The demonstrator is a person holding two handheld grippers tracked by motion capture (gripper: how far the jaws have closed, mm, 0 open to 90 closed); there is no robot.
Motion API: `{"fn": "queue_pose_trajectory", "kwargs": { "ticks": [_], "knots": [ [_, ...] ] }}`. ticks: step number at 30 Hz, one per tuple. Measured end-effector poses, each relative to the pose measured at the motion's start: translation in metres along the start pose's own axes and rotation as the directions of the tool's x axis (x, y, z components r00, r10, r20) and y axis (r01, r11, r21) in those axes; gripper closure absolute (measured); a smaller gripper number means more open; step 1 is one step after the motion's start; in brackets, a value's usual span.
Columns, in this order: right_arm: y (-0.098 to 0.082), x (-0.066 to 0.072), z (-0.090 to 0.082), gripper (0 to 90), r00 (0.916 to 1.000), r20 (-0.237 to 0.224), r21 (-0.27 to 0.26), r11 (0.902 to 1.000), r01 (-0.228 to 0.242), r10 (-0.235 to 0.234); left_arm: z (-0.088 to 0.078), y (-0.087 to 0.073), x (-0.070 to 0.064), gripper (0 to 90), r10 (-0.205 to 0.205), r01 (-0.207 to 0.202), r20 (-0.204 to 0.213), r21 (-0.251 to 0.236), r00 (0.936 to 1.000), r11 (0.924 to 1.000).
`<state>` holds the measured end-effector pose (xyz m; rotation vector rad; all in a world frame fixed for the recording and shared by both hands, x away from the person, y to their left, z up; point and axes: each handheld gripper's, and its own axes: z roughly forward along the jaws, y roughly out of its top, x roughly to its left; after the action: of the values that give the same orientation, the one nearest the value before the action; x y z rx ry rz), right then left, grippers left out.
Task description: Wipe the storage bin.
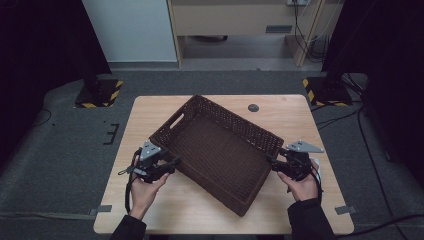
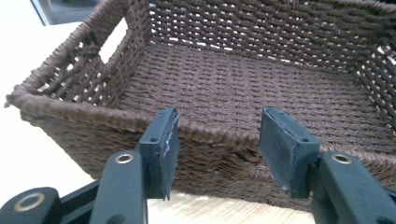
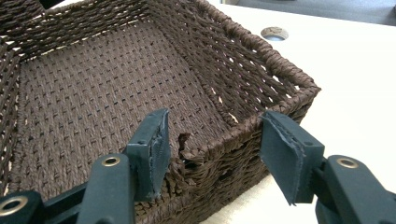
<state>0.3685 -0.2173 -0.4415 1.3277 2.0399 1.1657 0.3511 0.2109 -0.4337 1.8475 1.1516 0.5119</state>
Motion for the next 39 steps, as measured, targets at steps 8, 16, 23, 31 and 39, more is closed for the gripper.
{"fn": "queue_pose_trajectory", "kwargs": {
  "ticks": [8, 16, 23, 31, 39],
  "knots": [
    [0.008, -0.002, -0.004, 39.3, 0.9986, 0.030, -0.029, 0.9986, 0.044, -0.043, 0.004, 0.002, 0.006, 44.7, -0.029, 0.029, 0.012, -0.010, 0.9995, 0.9995],
    [0.003, -0.005, 0.005, 36.9, 0.9987, 0.035, -0.017, 0.9991, 0.039, -0.038, 0.008, 0.005, 0.009, 45.4, -0.031, 0.031, -0.015, -0.014, 0.9994, 0.9994],
    [0.000, -0.005, 0.002, 38.4, 0.9999, 0.013, -0.012, 0.9999, -0.005, 0.005, 0.003, -0.002, -0.007, 42.3, -0.026, 0.026, 0.028, -0.010, 0.9993, 0.9996],
    [0.003, -0.004, -0.004, 40.0, 0.9999, 0.006, 0.010, 0.9999, 0.010, -0.010, 0.007, -0.001, -0.009, 40.9, -0.036, 0.036, 0.051, -0.009, 0.9981, 0.9993],
    [0.010, -0.013, -0.009, 38.9, 0.9974, 0.069, -0.057, 0.9981, 0.026, -0.022, 0.014, 0.004, -0.007, 45.4, -0.010, 0.010, -0.010, -0.018, 0.9999, 0.9998]
  ]
}}
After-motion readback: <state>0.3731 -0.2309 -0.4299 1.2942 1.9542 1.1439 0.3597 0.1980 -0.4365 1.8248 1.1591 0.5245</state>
